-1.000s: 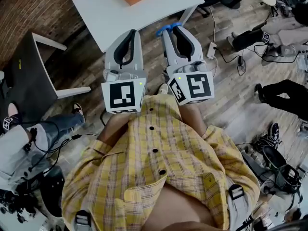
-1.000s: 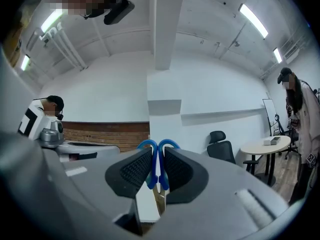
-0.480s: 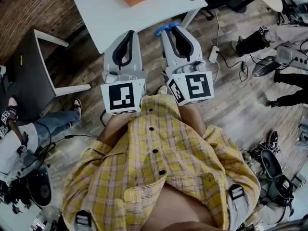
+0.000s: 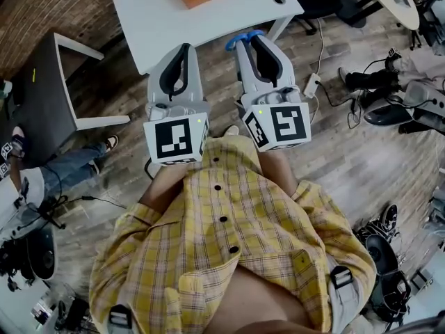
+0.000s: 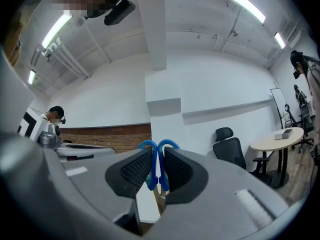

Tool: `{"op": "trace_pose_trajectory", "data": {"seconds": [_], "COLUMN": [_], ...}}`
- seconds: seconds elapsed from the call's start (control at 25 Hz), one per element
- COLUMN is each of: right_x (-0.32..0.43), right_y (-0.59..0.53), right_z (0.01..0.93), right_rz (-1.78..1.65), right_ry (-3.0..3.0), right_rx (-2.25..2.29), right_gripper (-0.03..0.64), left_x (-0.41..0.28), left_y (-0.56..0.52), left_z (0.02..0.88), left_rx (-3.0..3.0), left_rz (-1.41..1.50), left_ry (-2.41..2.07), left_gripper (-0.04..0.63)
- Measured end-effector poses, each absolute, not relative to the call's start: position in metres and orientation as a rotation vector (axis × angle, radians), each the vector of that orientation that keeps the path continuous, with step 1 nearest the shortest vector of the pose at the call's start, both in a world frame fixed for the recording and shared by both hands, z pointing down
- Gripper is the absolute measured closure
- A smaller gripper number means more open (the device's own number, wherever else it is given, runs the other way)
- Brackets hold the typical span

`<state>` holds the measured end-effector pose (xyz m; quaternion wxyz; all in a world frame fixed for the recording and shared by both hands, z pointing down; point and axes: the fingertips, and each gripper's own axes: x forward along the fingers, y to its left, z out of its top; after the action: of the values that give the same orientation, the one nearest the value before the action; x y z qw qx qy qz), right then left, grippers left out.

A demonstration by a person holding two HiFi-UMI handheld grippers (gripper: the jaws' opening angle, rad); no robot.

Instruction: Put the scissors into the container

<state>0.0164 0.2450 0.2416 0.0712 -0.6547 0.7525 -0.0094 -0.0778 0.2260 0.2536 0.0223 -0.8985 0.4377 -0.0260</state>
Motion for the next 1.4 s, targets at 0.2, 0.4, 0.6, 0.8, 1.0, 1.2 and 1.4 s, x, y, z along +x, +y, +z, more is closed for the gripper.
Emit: {"op": "trace_pose_trajectory", "data": {"seconds": [0.2,0.4,0.6,0.8,1.0,1.2,1.4], "right_x": [0.031,0.034,0.034,0.039,0.039,0.041,0.046], "right_y": [0.245,0.245,0.235,0.222,0.199,0.166,0.128], "right_z": [0.247,0.252,0.260,0.262,0.265,0.264,0.259], "right_rz": [-0.057,-0.080,-0.102,-0.100,-0.104,-0.094,-0.082], "right_ry": [2.263,2.267,2.280,2.280,2.288,2.305,2.313], "right_rx": [-1.949,-1.932,-1.936,-1.946,-1.954,-1.953,-1.952], "right_gripper": [0.532,0.532,0.533,0.534,0.534,0.534,0.534], "left_x": [-0.075,-0.079,-0.074,-0.068,-0.066,-0.059,-0.050], "left_y": [0.231,0.229,0.218,0.204,0.182,0.148,0.107], "left_z": [0.256,0.260,0.269,0.274,0.279,0.279,0.274], "left_rx": [-2.745,-2.727,-2.736,-2.749,-2.764,-2.774,-2.772], "left_rz": [-0.101,-0.124,-0.152,-0.158,-0.162,-0.150,-0.144], "left_ry": [1.408,1.457,1.454,1.447,1.437,1.434,1.412], "left_gripper": [0.594,0.594,0.594,0.594,0.594,0.594,0.594]}}
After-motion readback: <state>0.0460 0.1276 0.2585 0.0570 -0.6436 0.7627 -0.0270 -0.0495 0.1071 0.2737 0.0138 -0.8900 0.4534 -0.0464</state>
